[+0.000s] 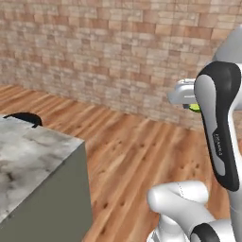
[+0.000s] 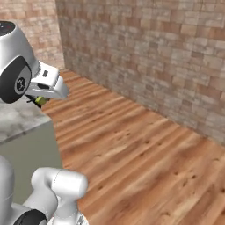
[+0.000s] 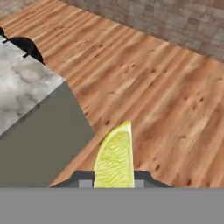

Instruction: There is a bowl on the dining counter. Grab a lemon wedge from the fridge and place it in the bowl. Then get the liquor bottle and glass cup from the cabinet and place them next to the bowl.

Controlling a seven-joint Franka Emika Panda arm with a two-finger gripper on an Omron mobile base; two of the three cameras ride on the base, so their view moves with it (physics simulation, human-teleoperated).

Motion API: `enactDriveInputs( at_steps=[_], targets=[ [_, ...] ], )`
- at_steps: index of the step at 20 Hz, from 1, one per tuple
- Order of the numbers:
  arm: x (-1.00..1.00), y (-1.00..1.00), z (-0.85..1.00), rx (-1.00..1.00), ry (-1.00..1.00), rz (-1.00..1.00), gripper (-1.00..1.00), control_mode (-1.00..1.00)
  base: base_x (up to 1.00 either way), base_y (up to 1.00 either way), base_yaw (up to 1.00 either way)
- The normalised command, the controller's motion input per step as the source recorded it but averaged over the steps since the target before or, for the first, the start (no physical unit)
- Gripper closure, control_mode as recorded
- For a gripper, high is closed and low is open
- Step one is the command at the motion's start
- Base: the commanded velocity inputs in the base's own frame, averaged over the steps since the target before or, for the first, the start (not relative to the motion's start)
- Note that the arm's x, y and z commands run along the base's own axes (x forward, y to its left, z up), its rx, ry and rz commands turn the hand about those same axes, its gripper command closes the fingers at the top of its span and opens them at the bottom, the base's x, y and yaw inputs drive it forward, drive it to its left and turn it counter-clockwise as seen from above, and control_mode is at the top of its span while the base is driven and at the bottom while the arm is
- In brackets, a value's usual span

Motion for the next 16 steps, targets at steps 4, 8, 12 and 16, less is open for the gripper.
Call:
enactDriveInputs(
  at_steps=[4, 8, 12, 16],
  targets=[
    [0.00, 0.00, 0.00, 0.00, 0.00, 0.00, 1.00, 1.00, 1.00, -0.67, 0.42],
    [0.00, 0.00, 0.00, 0.00, 0.00, 0.00, 1.00, 1.00, 1.00, -0.64, 0.44],
    [0.00, 0.00, 0.00, 0.00, 0.00, 0.00, 1.00, 1.00, 1.00, -0.64, 0.44],
    [0.00, 0.00, 0.00, 0.00, 0.00, 0.00, 1.00, 1.00, 1.00, -0.66, 0.44]
  ],
)
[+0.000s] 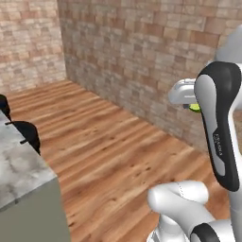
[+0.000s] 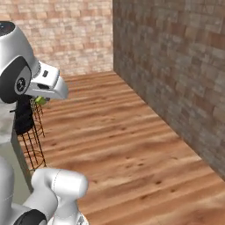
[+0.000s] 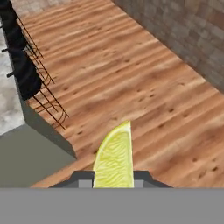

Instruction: There is a bowl on the dining counter. Grab a lemon wedge from the fridge and place it in the bowl. Then get the liquor bottle and glass cup from the cabinet and place them next to the bowl.

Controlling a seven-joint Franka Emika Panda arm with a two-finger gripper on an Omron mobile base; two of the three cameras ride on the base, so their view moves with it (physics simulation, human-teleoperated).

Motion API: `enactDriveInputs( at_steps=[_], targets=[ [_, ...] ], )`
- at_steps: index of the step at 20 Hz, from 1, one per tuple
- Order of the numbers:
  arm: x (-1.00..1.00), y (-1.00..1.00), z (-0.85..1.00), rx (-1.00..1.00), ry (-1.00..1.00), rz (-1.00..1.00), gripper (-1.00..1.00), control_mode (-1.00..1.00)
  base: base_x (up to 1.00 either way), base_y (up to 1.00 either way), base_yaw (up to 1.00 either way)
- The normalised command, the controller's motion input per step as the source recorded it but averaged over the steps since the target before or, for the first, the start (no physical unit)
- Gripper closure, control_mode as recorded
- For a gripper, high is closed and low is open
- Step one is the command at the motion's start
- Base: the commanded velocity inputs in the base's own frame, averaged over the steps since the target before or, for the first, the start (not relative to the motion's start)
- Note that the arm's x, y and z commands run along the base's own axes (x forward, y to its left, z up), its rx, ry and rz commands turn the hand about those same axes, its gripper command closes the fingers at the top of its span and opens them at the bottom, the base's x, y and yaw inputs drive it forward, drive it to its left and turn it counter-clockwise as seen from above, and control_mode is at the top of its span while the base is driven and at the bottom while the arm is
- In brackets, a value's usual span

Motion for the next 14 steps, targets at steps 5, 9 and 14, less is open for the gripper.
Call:
enactDriveInputs(
  at_steps=[5, 9, 14],
  targets=[
    [0.00, 0.00, 0.00, 0.00, 0.00, 0.00, 1.00, 1.00, 1.00, -0.66, 0.44],
    [0.00, 0.00, 0.00, 0.00, 0.00, 0.00, 1.00, 1.00, 1.00, -0.62, 0.45],
    [0.00, 0.00, 0.00, 0.00, 0.00, 0.00, 1.00, 1.00, 1.00, -0.53, 0.49]
  ],
)
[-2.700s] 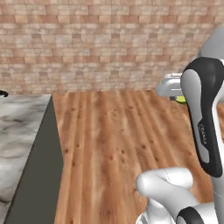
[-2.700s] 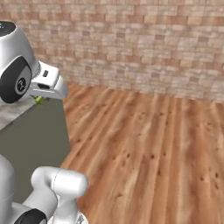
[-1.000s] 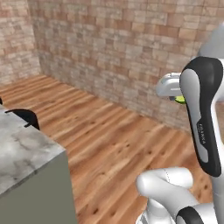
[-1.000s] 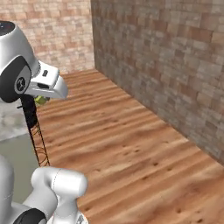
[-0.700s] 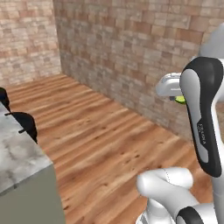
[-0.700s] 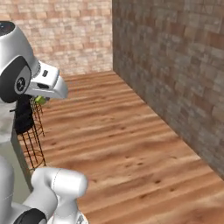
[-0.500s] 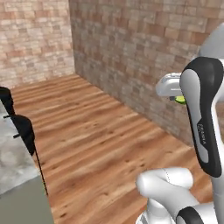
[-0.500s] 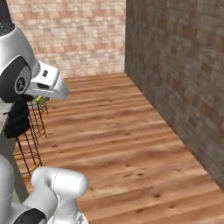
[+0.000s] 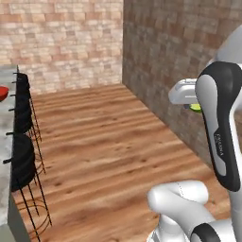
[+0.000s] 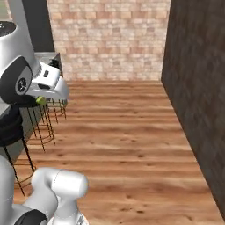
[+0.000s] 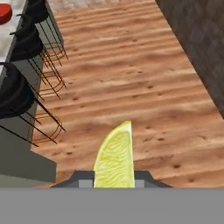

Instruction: There is a bowl on the dining counter. Grab a lemon wedge from the fridge and place it in the bowl. Then get the liquor bottle and glass cup from the cabinet and place them next to the bowl.

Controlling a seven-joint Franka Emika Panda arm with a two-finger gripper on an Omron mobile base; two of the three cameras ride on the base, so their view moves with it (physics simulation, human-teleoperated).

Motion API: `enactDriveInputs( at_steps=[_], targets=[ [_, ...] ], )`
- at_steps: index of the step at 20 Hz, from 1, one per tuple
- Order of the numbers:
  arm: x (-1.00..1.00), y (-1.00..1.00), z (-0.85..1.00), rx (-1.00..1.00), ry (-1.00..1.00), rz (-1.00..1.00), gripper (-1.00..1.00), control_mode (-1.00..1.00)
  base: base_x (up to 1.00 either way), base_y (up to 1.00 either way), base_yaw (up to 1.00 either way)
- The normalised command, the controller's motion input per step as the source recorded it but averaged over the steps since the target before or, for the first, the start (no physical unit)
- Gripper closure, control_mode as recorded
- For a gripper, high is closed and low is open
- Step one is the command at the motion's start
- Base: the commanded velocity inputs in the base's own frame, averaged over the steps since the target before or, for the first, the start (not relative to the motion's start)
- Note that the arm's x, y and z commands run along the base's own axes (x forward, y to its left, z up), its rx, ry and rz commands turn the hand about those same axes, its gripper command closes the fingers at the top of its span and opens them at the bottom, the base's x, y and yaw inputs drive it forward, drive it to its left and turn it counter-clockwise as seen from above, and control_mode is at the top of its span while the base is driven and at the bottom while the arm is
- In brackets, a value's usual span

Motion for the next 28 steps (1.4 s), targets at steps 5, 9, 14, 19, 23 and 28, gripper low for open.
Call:
enactDriveInputs(
  at_steps=[5, 9, 14, 19, 23, 28],
  targets=[
    [0.00, 0.00, 0.00, 0.00, 0.00, 0.00, 1.00, 1.00, 1.00, -0.50, 0.51],
    [0.00, 0.00, 0.00, 0.00, 0.00, 0.00, 1.00, 1.00, 1.00, -0.48, 0.51],
    [0.00, 0.00, 0.00, 0.00, 0.00, 0.00, 1.00, 1.00, 1.00, -0.50, 0.51],
    [0.00, 0.00, 0.00, 0.00, 0.00, 0.00, 1.00, 1.00, 1.00, -0.52, 0.51],
    [0.00, 0.00, 0.00, 0.00, 0.00, 0.00, 1.00, 1.00, 0.98, -0.56, 0.50],
    [0.00, 0.00, 0.00, 0.00, 0.00, 0.00, 1.00, 1.00, 0.90, -0.60, 0.50]
  ],
)
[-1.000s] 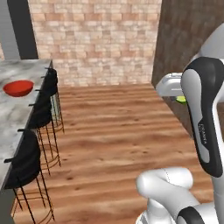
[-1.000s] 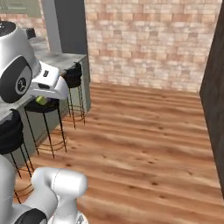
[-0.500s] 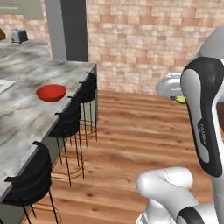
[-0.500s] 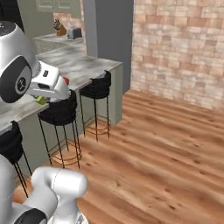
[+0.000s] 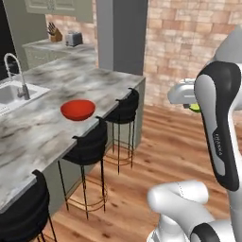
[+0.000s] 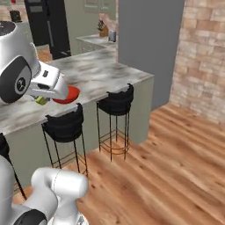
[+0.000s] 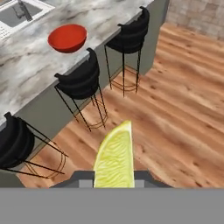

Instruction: There is a bowl on the dining counter. Grab a lemon wedge from the fridge and place it in the bowl. Then get the liquor bottle and glass cup from the cabinet and place them next to the bowl.

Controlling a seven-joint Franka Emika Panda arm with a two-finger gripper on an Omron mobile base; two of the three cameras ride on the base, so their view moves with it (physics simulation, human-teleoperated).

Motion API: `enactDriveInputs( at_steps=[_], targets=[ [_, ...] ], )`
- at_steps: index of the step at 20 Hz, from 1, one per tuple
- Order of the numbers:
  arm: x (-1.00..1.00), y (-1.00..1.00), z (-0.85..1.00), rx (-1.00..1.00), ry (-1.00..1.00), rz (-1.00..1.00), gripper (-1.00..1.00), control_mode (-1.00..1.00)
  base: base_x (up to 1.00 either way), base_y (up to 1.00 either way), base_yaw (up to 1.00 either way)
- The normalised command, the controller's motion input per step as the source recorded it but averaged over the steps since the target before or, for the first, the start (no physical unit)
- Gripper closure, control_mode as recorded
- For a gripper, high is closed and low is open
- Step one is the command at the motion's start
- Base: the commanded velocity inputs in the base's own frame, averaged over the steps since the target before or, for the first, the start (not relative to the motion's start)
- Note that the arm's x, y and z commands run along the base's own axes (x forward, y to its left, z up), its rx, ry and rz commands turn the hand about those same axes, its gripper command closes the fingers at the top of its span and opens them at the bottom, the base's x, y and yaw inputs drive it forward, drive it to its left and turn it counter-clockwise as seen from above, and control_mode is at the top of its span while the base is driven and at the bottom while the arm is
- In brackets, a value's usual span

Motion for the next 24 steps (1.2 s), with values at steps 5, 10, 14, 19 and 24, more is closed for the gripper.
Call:
enactDriveInputs(
  at_steps=[5, 10, 14, 19, 24],
  targets=[
    [0.00, 0.00, 0.00, 0.00, 0.00, 0.00, 1.00, 1.00, 0.88, -0.61, 0.50],
    [0.00, 0.00, 0.00, 0.00, 0.00, 0.00, 1.00, 1.00, 0.78, -0.61, 0.52],
    [0.00, 0.00, 0.00, 0.00, 0.00, 0.00, 1.00, 1.00, 0.73, -0.53, 0.55],
    [0.00, 0.00, 0.00, 0.00, 0.00, 0.00, 1.00, 1.00, 0.67, -0.49, 0.57],
    [0.00, 0.00, 0.00, 0.00, 0.00, 0.00, 1.00, 1.00, 0.69, -0.35, 0.54]
  ],
)
